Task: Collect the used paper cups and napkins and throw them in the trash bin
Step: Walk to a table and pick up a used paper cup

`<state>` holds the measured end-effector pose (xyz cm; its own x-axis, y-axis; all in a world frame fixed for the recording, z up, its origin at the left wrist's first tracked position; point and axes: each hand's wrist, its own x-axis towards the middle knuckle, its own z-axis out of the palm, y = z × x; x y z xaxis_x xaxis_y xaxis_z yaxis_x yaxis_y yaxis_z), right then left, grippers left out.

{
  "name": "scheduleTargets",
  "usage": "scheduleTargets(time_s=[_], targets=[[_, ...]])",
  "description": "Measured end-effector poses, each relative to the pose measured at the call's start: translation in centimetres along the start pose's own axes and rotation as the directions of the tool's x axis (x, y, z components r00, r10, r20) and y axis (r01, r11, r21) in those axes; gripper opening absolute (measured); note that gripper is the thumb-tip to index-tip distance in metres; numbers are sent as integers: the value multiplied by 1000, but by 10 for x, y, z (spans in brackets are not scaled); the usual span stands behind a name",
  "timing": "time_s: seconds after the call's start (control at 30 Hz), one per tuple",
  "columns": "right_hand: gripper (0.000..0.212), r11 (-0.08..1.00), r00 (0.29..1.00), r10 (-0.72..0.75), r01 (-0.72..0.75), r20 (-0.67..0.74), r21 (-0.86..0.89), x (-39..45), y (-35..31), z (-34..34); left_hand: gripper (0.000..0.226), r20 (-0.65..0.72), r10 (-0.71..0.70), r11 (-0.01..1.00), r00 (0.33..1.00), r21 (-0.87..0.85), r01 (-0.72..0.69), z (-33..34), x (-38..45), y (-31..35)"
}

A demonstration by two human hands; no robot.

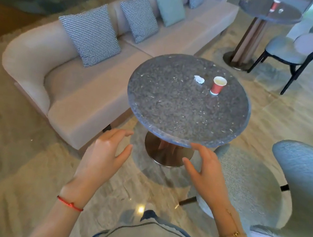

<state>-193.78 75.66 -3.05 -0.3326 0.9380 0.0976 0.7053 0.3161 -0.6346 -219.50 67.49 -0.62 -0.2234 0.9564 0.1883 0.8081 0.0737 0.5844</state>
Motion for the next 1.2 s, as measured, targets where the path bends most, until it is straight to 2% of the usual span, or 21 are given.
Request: scheduleTargets(time_s=[0.23, 0.47, 0.63, 0.93, 1.07, 1.2], targets=[[43, 1000, 1000, 20, -20, -23, 6, 100, 31, -12, 35, 26, 11, 999, 1000, -32, -10, 42, 110, -7], [41, 992, 989, 129, -129, -73, 12, 182, 72, -6, 29, 88, 102, 993, 991, -67, -97, 95, 216, -19], [45, 976, 963, 217, -216, -161, 27, 247, 101, -2, 29, 148, 179, 983, 973, -77, -169, 128, 303, -19], [66, 911, 878, 413, -398, -241, 113, 368, 153, 1, 30, 305, 303, 952, 903, -44, -304, 201, 456, -25], [71, 881, 847, 473, -454, -241, 135, 413, 185, 0, 33, 346, 277, 955, 896, -2, -295, 238, 506, -22], [85, 847, 829, 531, -514, -173, 138, 449, 226, 6, 38, 397, 255, 956, 882, 32, -290, 282, 544, -16]])
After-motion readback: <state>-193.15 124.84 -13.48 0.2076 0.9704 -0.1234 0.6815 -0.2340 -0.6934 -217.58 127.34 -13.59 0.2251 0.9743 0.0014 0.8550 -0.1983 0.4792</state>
